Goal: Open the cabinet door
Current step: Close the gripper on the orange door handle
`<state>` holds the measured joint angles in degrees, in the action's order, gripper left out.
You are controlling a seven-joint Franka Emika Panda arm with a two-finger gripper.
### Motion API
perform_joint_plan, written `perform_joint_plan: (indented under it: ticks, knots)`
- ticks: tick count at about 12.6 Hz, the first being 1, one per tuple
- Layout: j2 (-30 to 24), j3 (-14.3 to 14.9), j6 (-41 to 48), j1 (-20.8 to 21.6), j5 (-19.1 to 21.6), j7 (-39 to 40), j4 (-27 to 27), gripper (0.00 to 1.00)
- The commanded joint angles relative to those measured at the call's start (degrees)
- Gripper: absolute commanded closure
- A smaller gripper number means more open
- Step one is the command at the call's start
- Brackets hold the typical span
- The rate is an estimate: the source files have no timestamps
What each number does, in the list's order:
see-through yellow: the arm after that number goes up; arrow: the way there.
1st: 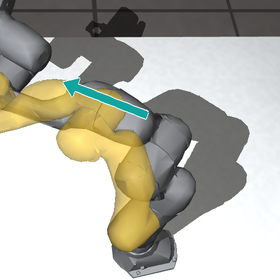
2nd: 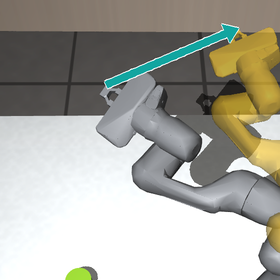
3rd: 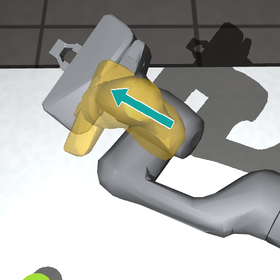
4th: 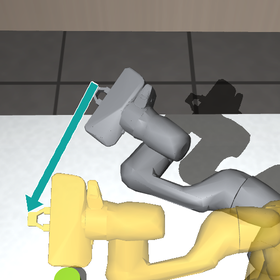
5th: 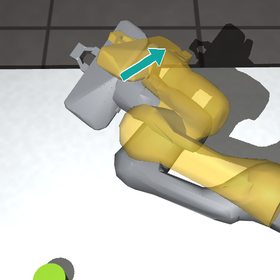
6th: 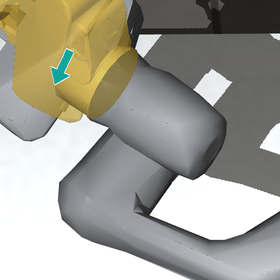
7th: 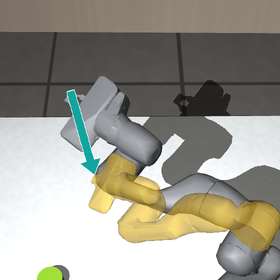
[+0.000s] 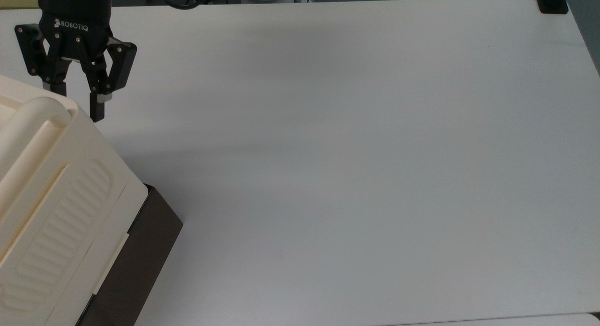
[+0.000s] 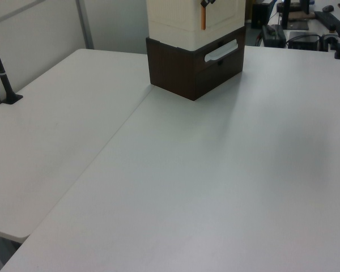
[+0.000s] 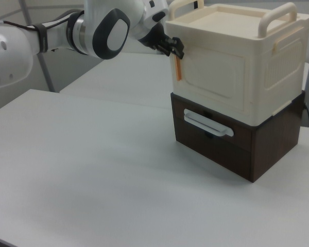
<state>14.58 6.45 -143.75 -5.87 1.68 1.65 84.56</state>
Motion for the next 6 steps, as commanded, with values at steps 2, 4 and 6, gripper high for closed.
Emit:
perform_joint_plan:
  ticks: [2, 4, 6]
  knots:
    - [0.80, 0.58, -2.49, 0.33, -1.24, -2.26, -0.80, 0.52]
    - [1.41, 0.58, -3.20, 0.33, -1.24, -4.97, -0.80, 0.69]
    - [1.42, 0.58, -3.20, 0.33, -1.24, -5.16, -0.89, 0.83]
